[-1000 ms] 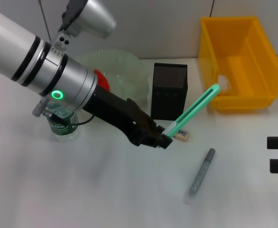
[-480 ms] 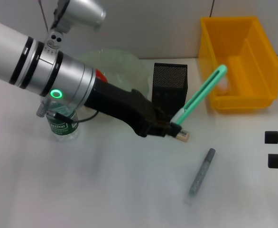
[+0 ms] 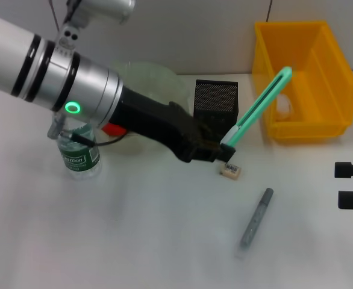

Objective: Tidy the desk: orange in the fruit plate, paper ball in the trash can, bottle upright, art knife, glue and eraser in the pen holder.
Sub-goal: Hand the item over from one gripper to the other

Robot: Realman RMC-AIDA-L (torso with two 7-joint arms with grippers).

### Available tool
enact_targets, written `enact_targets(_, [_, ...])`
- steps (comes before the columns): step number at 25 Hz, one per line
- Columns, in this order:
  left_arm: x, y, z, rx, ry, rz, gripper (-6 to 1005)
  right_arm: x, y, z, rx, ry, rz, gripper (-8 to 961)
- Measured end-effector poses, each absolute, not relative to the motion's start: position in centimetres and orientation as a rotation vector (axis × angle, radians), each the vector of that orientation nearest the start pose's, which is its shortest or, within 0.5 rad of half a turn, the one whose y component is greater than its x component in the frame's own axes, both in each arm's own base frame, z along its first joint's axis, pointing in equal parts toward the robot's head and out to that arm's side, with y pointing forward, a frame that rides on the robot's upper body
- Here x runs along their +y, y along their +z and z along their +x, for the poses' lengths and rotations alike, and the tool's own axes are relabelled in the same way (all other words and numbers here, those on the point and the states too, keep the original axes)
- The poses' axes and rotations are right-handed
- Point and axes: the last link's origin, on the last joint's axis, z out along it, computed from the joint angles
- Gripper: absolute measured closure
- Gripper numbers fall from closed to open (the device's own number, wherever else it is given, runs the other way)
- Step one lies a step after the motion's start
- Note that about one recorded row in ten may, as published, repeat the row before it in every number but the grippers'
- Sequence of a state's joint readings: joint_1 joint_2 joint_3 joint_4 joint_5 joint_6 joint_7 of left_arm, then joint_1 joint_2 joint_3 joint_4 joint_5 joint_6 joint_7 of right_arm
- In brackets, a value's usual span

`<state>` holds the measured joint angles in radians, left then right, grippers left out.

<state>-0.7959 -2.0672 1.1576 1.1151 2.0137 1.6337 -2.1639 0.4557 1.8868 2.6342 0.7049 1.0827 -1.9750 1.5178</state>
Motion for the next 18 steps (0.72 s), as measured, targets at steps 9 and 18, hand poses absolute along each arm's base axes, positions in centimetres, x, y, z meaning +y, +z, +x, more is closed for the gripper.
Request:
enact_targets(9, [36.3, 1.3, -6.0, -0.676, -0.288, -3.074, 803, 28.5, 10.3, 29.3, 0.537, 0.808, -2.780, 186])
enact_targets(18, [36.0, 3.0, -3.0, -1.148, -0.638, -3.066, 803, 27.9, 10.2, 29.3, 0.387, 0.899, -2.688, 186])
